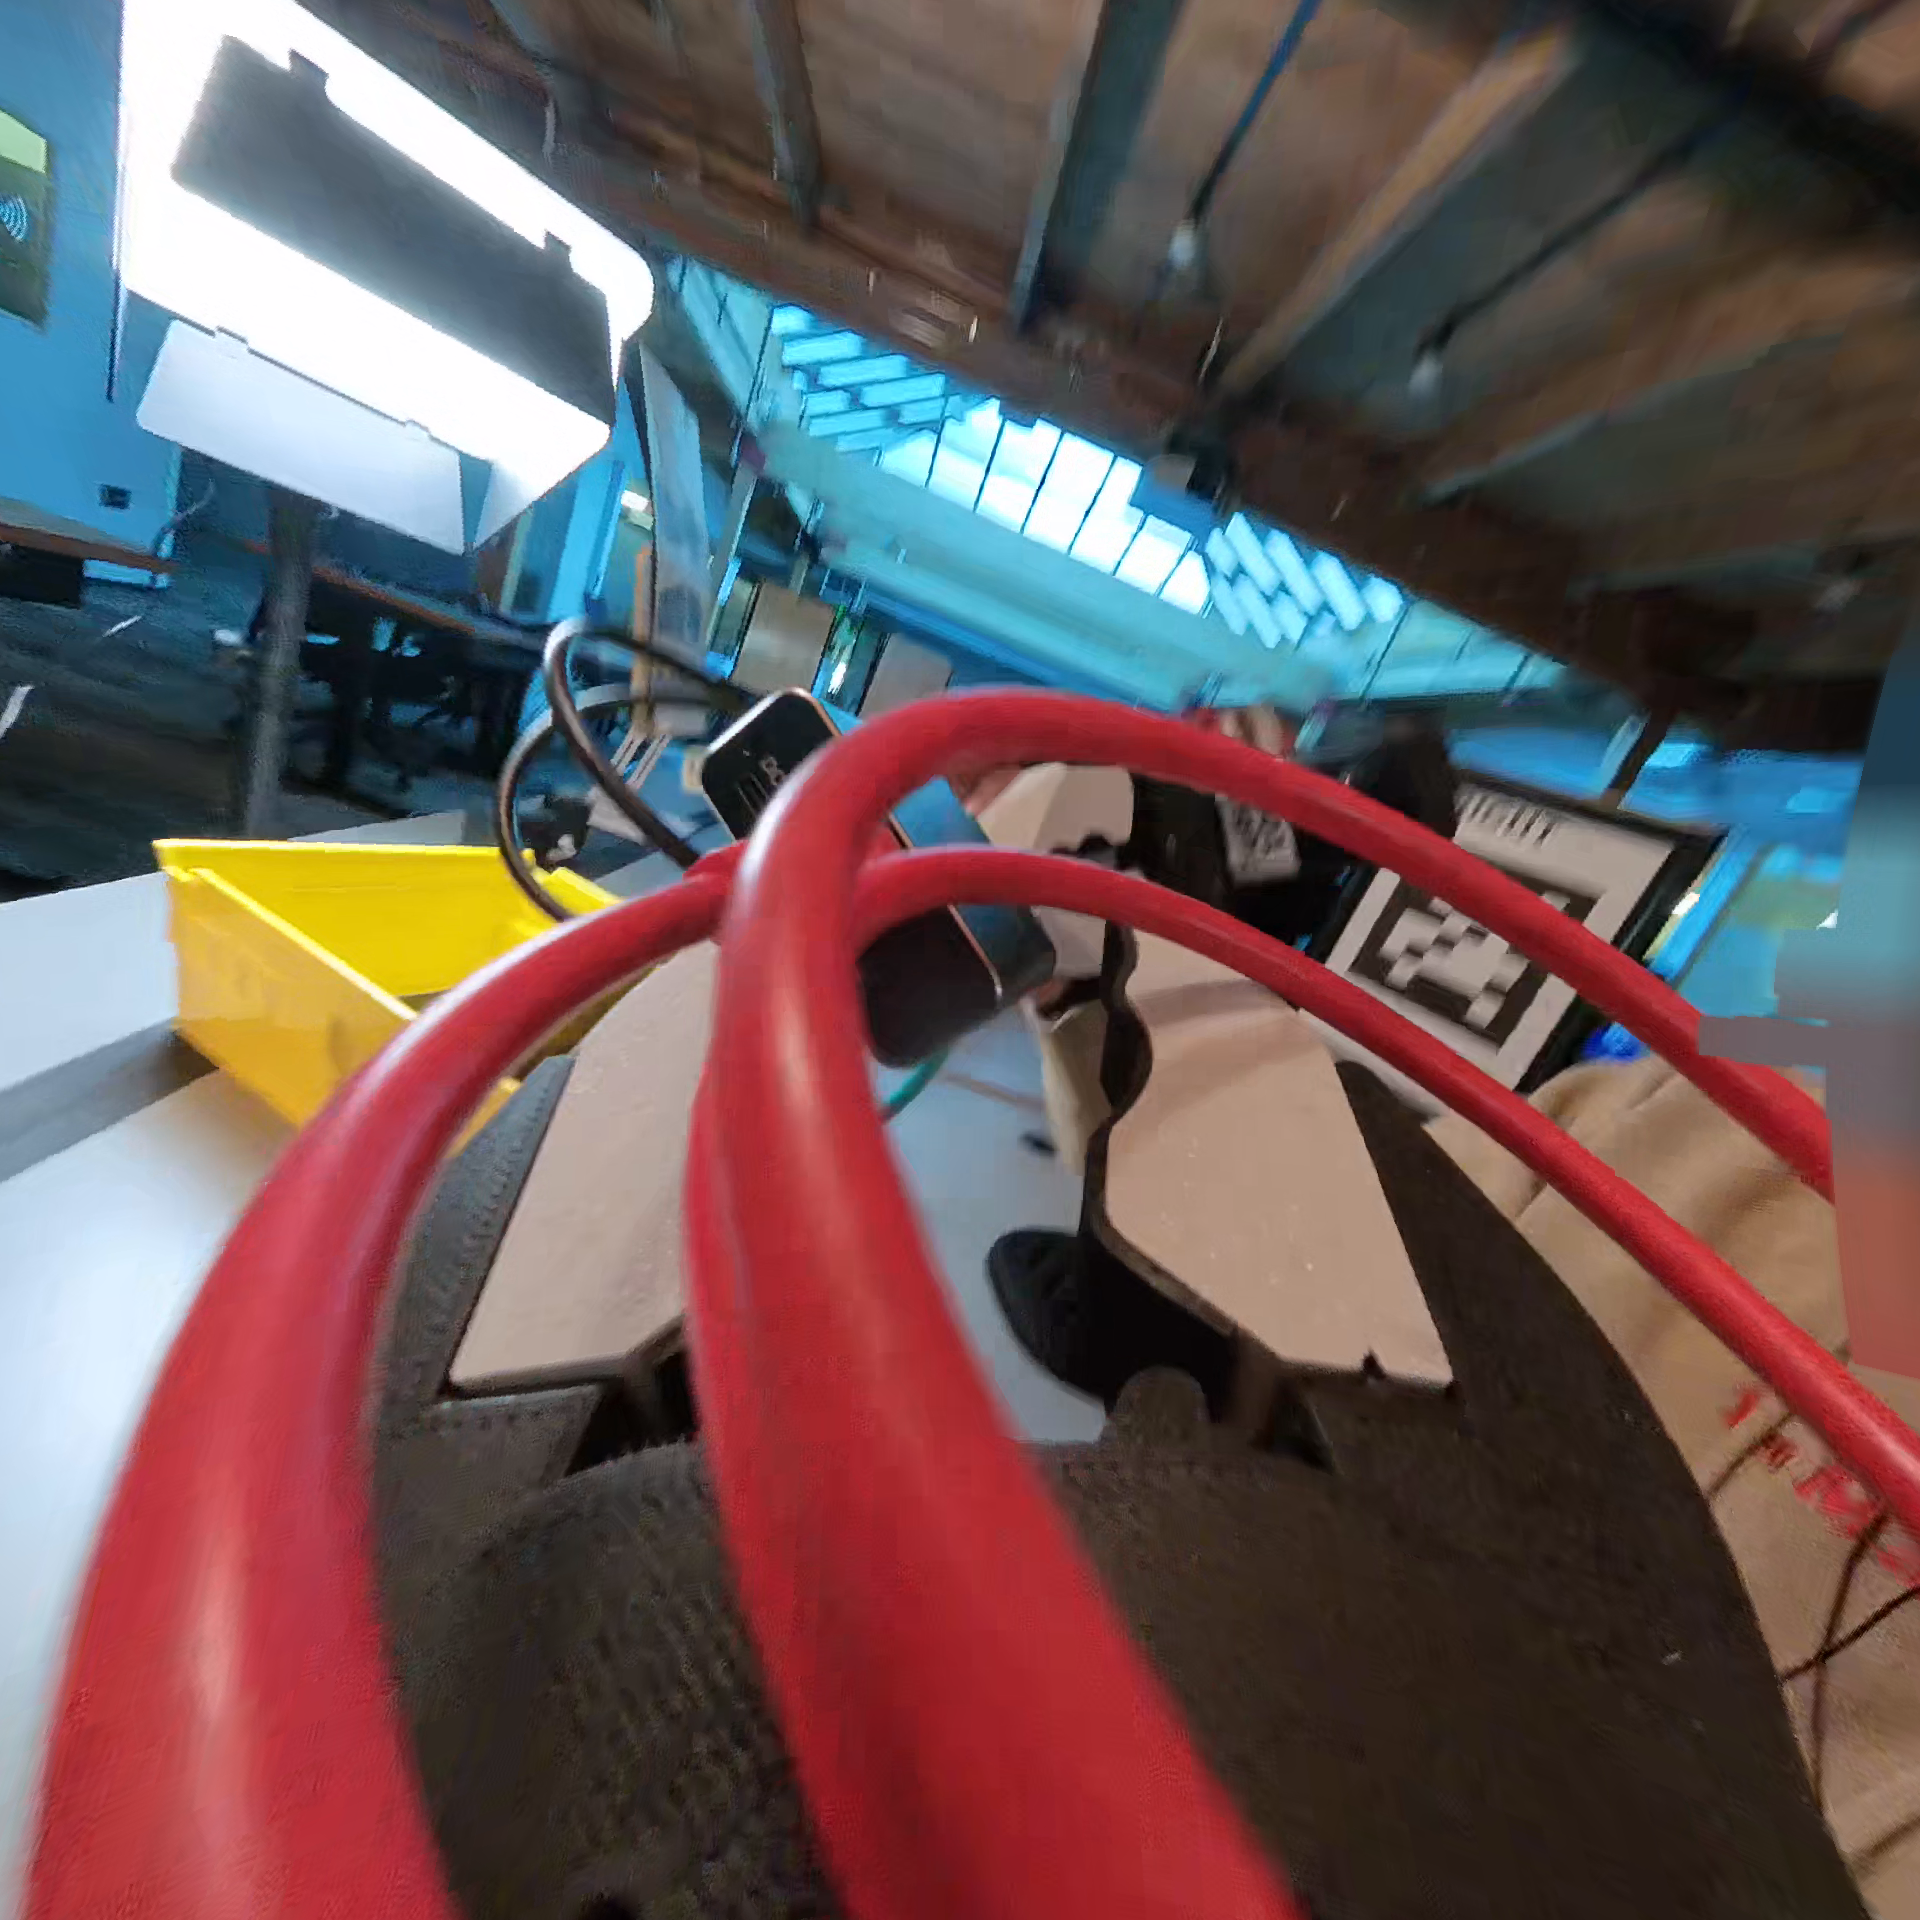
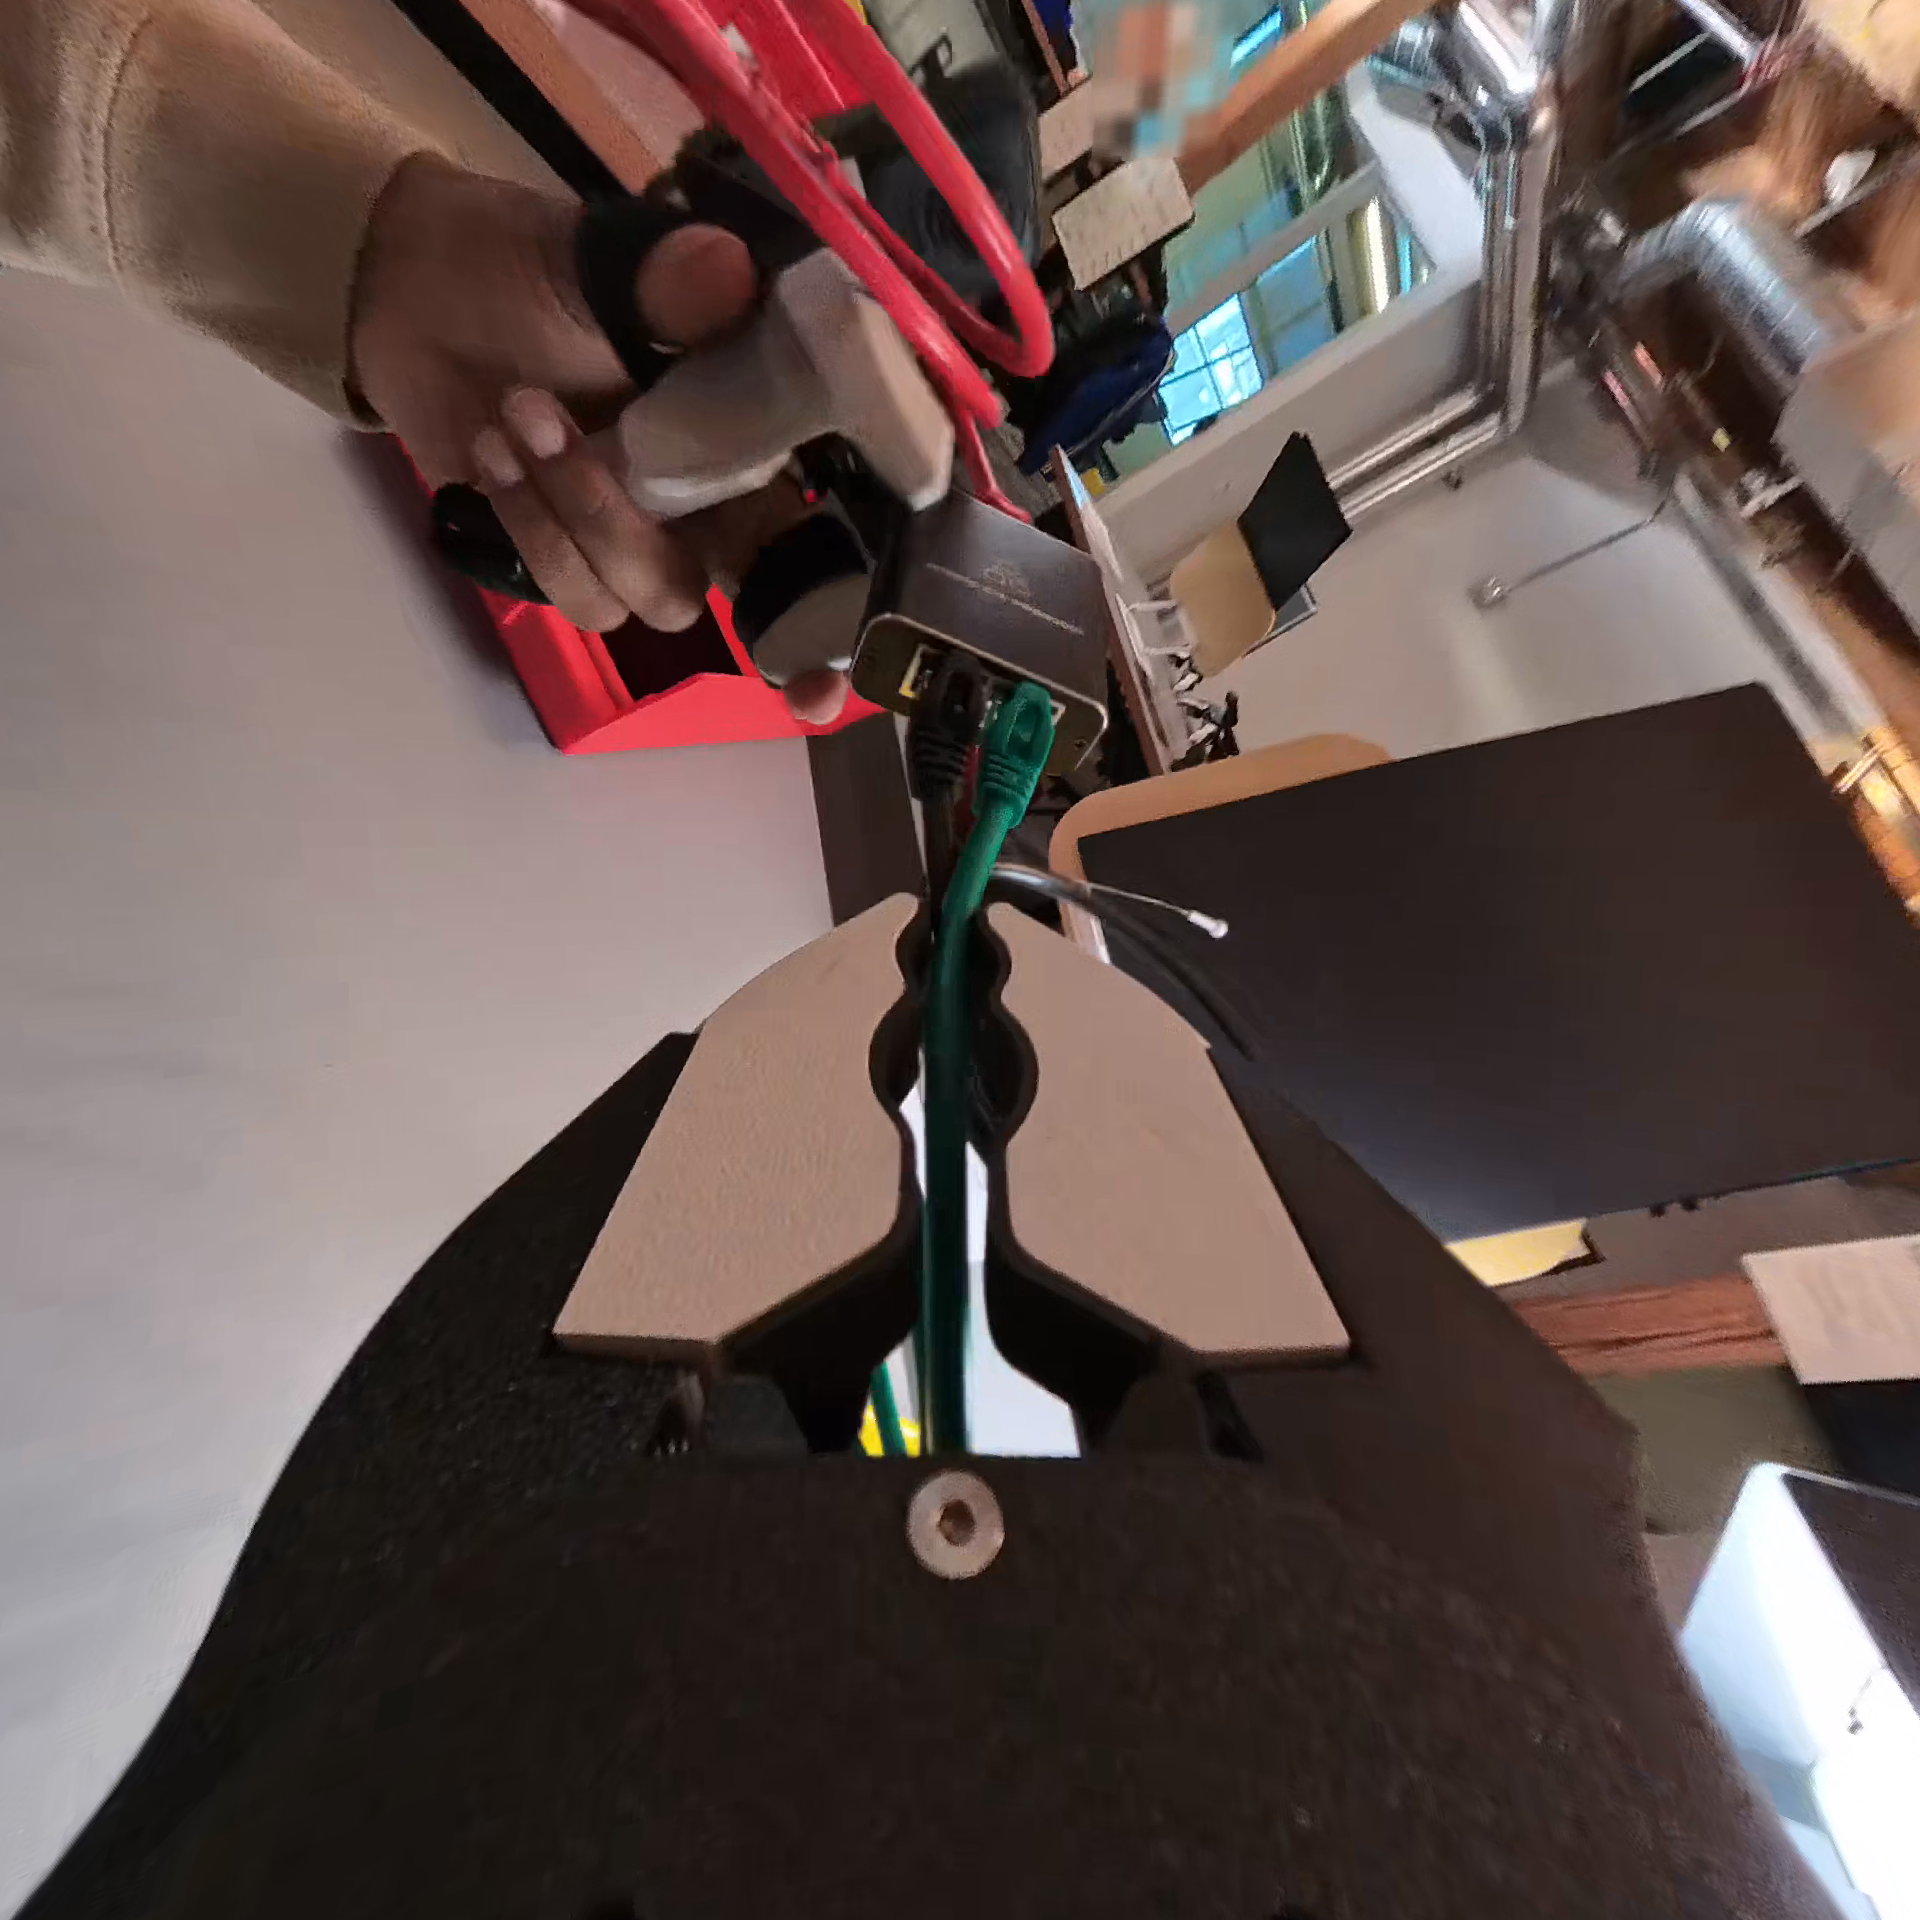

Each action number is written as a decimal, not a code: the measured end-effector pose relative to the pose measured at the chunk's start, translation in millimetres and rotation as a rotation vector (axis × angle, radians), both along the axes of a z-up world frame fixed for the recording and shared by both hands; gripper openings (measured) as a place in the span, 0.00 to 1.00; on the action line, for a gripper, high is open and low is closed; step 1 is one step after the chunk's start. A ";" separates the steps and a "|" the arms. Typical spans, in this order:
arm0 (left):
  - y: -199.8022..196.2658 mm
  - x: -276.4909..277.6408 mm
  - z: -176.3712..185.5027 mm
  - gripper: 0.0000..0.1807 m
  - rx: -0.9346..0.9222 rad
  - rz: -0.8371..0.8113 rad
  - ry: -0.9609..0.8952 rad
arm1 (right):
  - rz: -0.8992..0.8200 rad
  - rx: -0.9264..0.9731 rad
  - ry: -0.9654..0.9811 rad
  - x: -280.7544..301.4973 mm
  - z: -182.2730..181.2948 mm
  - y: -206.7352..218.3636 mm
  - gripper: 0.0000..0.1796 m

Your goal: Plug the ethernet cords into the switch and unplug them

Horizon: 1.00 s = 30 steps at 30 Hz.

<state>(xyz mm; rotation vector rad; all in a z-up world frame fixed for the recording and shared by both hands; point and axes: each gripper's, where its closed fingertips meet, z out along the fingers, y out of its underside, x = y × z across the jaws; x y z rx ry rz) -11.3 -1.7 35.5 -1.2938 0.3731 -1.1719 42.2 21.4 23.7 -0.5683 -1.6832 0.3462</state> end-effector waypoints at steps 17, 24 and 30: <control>0.3 -55.2 21.0 0.15 0.104 0.168 -0.322 | 0.177 -0.272 0.260 -9.1 39.9 -36.7 0.06; -22.4 -67.6 44.5 0.15 0.283 0.245 -0.332 | 0.334 -0.850 0.047 -72.5 -24.5 -76.5 0.18; -32.1 -38.3 48.8 0.14 0.364 0.226 -0.273 | 0.424 -1.213 0.282 -70.4 4.1 -57.0 0.28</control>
